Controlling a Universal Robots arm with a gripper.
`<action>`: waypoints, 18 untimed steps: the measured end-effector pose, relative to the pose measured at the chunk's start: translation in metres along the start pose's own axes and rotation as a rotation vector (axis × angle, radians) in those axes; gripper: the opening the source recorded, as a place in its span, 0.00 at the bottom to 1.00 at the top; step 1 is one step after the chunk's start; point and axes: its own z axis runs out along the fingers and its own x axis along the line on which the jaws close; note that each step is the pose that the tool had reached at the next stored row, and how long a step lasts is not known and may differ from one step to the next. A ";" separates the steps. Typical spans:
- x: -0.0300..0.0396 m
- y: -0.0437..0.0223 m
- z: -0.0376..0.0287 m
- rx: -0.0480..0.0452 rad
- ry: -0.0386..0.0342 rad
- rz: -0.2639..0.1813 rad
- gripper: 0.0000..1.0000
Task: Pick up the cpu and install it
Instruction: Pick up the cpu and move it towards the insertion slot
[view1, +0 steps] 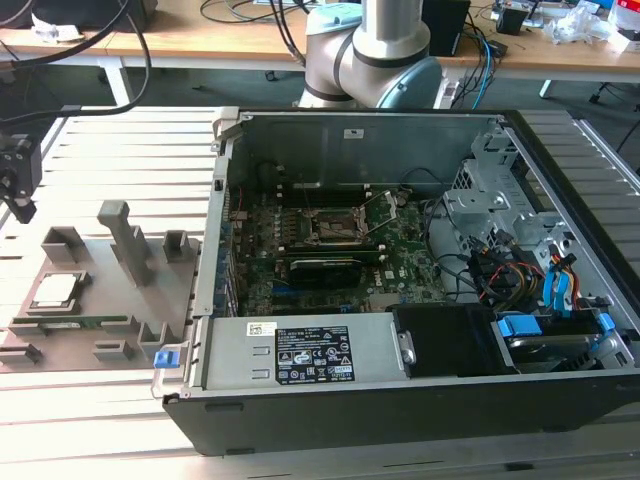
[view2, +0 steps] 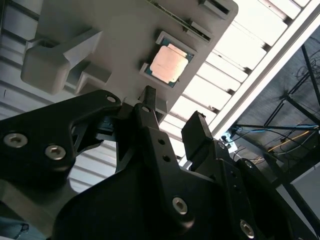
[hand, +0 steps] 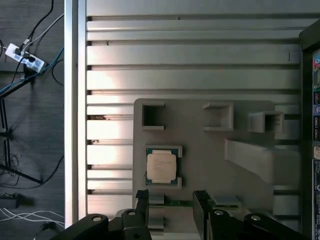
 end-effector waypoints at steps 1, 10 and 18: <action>0.0000 0.0000 0.0012 0.0000 0.0000 0.000 0.48; -0.0002 0.0000 0.0088 -0.0001 -0.0001 0.000 0.48; -0.0005 -0.0001 0.0206 -0.0001 -0.0001 0.001 0.48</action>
